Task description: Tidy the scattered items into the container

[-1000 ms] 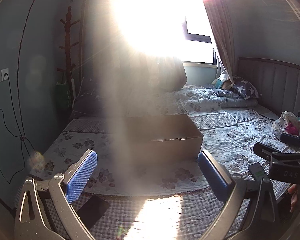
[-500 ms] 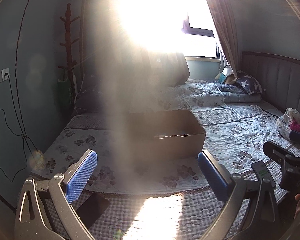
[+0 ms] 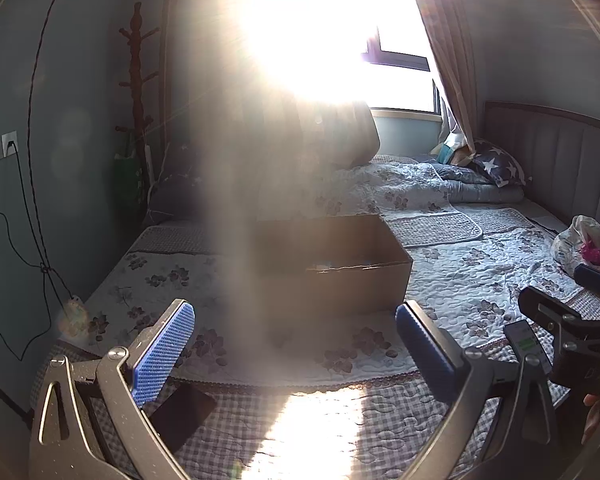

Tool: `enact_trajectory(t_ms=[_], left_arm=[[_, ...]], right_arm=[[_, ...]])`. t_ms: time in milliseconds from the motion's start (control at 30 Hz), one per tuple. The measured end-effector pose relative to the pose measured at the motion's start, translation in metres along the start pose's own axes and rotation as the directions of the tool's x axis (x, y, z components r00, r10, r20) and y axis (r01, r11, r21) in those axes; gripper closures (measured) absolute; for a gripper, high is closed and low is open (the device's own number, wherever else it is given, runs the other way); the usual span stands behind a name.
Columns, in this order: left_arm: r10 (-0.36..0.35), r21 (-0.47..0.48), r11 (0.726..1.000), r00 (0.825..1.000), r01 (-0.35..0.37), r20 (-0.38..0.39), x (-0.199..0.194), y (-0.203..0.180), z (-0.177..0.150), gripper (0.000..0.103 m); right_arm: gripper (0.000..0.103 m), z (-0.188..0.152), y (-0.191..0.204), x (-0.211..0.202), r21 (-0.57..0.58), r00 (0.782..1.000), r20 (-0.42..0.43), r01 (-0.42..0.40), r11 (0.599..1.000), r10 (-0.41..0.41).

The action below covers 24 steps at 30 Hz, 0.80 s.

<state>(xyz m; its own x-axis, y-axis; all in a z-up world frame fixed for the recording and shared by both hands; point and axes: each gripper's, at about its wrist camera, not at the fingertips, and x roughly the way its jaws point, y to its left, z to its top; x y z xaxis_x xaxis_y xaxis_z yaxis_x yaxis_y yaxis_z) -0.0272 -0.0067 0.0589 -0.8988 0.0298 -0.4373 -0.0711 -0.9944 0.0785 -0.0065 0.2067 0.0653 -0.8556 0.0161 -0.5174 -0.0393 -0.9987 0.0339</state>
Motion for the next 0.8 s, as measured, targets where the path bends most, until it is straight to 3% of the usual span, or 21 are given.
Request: enact_trajectory(t_ms=[33, 233, 267, 367, 400, 533, 633, 667, 700, 800], left_arm=[[-0.003, -0.001, 1.000, 1.000, 0.003, 0.004, -0.0006, 0.0001, -0.0001, 0.057], [0.009, -0.016, 1.000, 0.999, -0.008, 0.047, -0.0058, 0.0005, 0.0026, 0.054], [0.006, -0.026, 1.000, 0.999, -0.005, 0.048, -0.0060, 0.0015, 0.0033, 0.044], [0.000, -0.038, 0.999, 1.000, 0.001, 0.030, -0.0029, 0.0041, 0.0052, 0.047], [0.002, -0.036, 0.999, 1.000, -0.001, 0.028, -0.0022, 0.0045, 0.0055, 0.041], [0.001, -0.034, 0.999, 0.999, 0.000, 0.035, -0.0022, 0.0050, 0.0063, 0.047], [0.001, -0.032, 0.999, 0.999, 0.001, 0.036, -0.0021, 0.0044, 0.0068, 0.044], [0.001, -0.033, 0.999, 0.999, 0.001, 0.036, -0.0020, 0.0045, 0.0069, 0.050], [0.000, -0.033, 0.999, 0.999, 0.001, 0.035, -0.0020, 0.0049, 0.0071, 0.044], [0.002, -0.038, 0.999, 0.999, -0.001, 0.034, -0.0015, 0.0053, 0.0076, 0.041]], right_arm=[[0.000, -0.0004, -0.0001, 0.0005, 0.003, 1.000, 0.000, -0.003, 1.000, 0.003], [0.000, -0.0020, -0.0008, 0.0043, 0.001, 1.000, -0.012, -0.005, 1.000, 0.005], [0.000, -0.0023, -0.0012, 0.0048, 0.002, 1.000, -0.015, -0.005, 1.000, 0.005], [0.000, -0.0028, -0.0015, 0.0057, 0.001, 1.000, -0.020, -0.002, 1.000, 0.002], [0.000, -0.0028, -0.0018, 0.0055, 0.001, 1.000, -0.020, -0.002, 1.000, 0.002], [0.000, -0.0021, -0.0009, 0.0044, -0.005, 1.000, -0.015, -0.006, 1.000, 0.006], [0.000, -0.0013, 0.0015, 0.0021, -0.011, 1.000, -0.008, -0.008, 1.000, 0.007], [0.000, -0.0012, 0.0022, 0.0017, -0.013, 1.000, -0.007, -0.010, 1.000, 0.010], [0.000, -0.0009, 0.0031, 0.0014, -0.015, 1.000, -0.006, -0.010, 1.000, 0.010], [0.000, -0.0001, 0.0041, 0.0002, -0.016, 1.000, 0.000, -0.009, 1.000, 0.009]])
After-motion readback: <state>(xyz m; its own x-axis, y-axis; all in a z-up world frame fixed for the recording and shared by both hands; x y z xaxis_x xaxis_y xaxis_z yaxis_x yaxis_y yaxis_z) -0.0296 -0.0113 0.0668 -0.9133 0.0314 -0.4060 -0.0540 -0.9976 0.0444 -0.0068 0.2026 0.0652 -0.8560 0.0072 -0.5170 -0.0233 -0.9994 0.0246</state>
